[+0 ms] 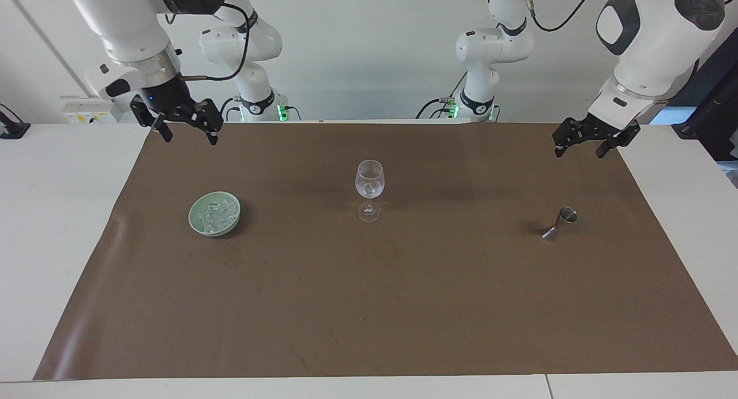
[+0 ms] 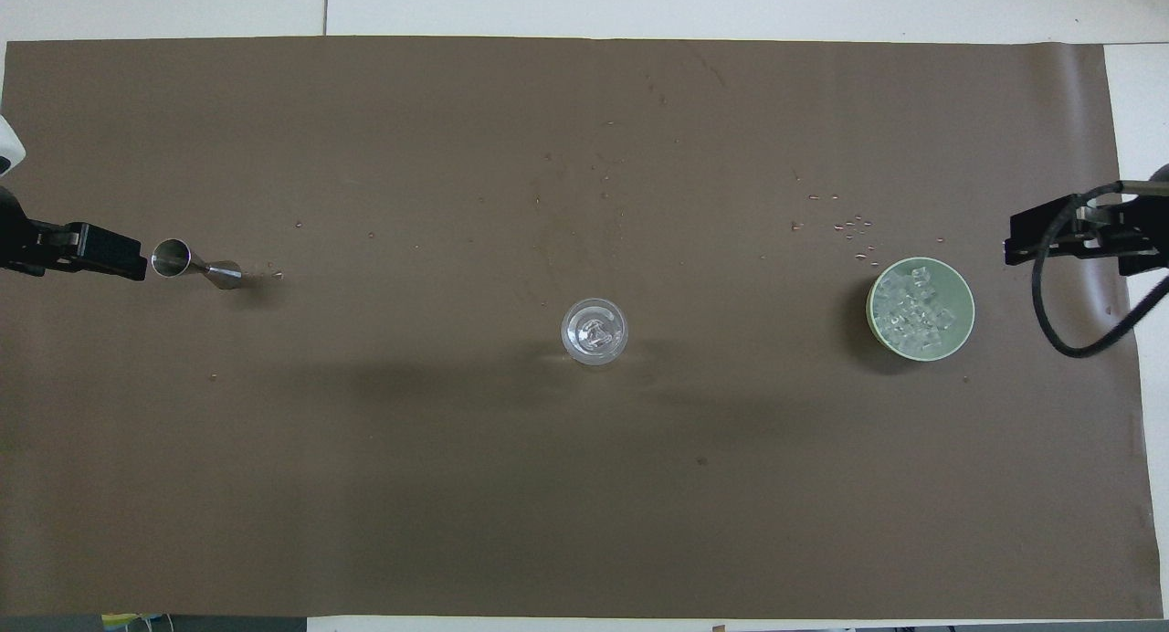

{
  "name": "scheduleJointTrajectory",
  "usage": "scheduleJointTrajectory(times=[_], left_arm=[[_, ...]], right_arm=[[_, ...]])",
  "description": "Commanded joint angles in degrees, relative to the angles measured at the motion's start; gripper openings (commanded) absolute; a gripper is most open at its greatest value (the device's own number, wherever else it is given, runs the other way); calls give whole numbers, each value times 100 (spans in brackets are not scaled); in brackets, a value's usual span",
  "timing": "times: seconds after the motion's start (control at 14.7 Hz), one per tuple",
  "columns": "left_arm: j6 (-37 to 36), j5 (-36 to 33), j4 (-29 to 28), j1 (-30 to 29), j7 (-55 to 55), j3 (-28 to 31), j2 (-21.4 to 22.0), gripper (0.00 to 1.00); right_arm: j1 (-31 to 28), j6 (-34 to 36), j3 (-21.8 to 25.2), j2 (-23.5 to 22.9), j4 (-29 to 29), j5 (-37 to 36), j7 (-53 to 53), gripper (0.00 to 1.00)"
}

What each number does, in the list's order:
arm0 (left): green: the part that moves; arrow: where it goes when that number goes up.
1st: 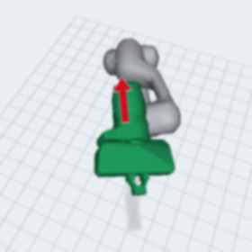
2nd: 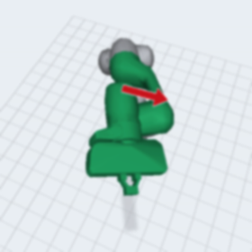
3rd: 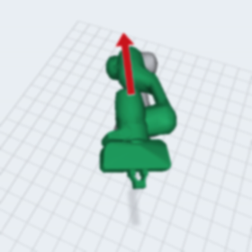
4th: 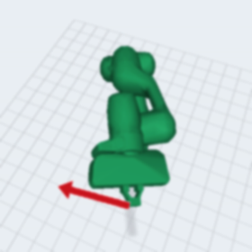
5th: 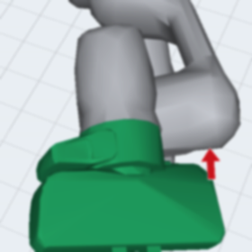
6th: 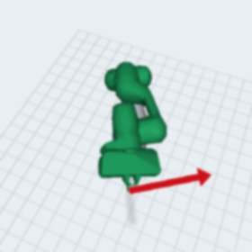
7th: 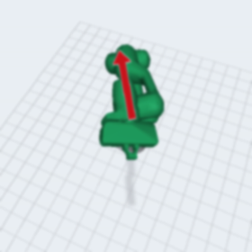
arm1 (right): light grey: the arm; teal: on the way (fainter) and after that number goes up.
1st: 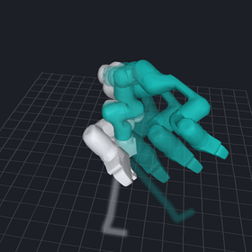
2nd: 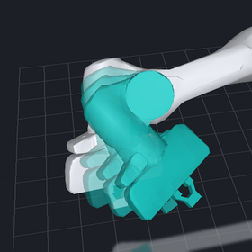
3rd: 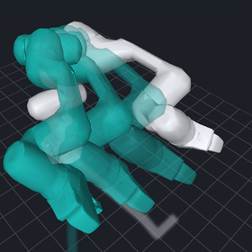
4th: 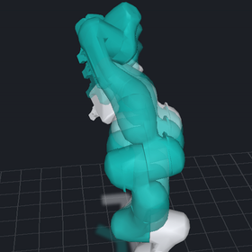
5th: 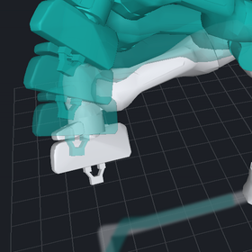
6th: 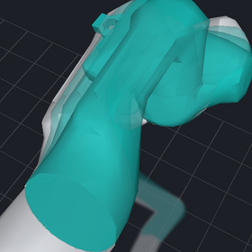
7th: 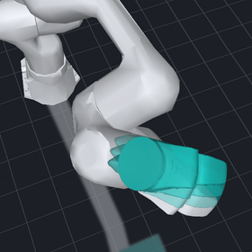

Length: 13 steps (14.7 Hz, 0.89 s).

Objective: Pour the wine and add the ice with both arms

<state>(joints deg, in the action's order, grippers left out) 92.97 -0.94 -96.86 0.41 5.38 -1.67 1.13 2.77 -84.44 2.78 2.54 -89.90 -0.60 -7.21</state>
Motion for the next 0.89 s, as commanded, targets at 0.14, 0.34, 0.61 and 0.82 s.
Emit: scheduleJointTrajectory(times=[0.14,0.34,0.61,0.82], left_arm=[[72,-108,-149,3,-46,8,151,100],[72,-117,-166,3,-54,8,151,100],[72,-117,-149,3,-54,8,151,100],[72,-117,-149,3,-46,8,151,100]], right_arm=[[-532,427,73,378,-89,60,808,100],[-567,472,285,449,-177,51,1107,100],[-637,376,189,344,-248,60,1108,100],[-681,323,205,379,-309,60,1125,100]])
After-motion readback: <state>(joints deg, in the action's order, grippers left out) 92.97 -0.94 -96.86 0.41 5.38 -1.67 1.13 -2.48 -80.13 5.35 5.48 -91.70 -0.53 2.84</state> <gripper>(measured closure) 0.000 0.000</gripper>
